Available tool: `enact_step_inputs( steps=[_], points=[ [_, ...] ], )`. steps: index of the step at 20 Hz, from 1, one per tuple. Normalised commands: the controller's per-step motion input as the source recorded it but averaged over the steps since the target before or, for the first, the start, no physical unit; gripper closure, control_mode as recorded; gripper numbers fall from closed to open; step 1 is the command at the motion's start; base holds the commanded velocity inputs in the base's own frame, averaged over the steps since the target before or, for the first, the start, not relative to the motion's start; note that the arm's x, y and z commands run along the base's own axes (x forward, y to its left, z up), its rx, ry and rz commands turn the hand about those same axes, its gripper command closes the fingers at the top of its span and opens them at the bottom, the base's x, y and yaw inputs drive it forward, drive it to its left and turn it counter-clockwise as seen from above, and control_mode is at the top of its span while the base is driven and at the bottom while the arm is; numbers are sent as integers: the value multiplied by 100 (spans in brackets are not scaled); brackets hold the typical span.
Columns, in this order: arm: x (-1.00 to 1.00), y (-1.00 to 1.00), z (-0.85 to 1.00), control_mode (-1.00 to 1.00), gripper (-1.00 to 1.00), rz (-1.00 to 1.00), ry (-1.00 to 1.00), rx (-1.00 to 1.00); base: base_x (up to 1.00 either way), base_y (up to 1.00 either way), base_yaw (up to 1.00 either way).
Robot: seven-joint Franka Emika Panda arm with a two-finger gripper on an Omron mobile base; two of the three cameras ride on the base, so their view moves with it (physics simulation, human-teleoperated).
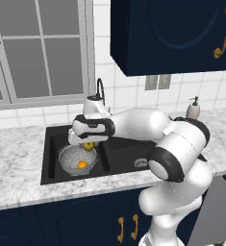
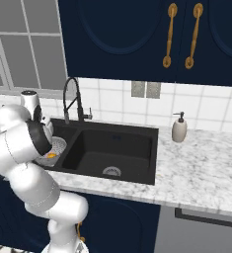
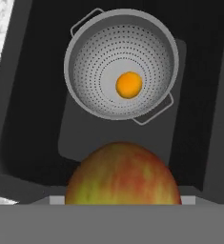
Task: Put the colander in the sink, put the apple, orange in the colander, and turn on the sink faucet and pour water over the colander.
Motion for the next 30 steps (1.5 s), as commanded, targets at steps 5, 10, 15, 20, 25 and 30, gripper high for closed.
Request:
enact_step_inputs(
  steps=[5, 10, 15, 20, 25, 30],
  points=[
    [29, 46, -32, -100, 100, -11, 0, 2, 0, 0, 0],
    [24, 28, -25, -100, 100, -16, 0, -7, 0, 0, 0],
    [33, 0, -40, -100, 100, -18, 2, -5, 0, 0, 0],
    [30, 3, -30, -100, 100, -13, 0, -1, 0, 0, 0],
    [33, 15, -31, -100, 100, -10, 0, 0, 0, 0, 0],
    [9, 17, -30, -100, 100, -4, 6, 0, 0, 0, 0]
  ],
)
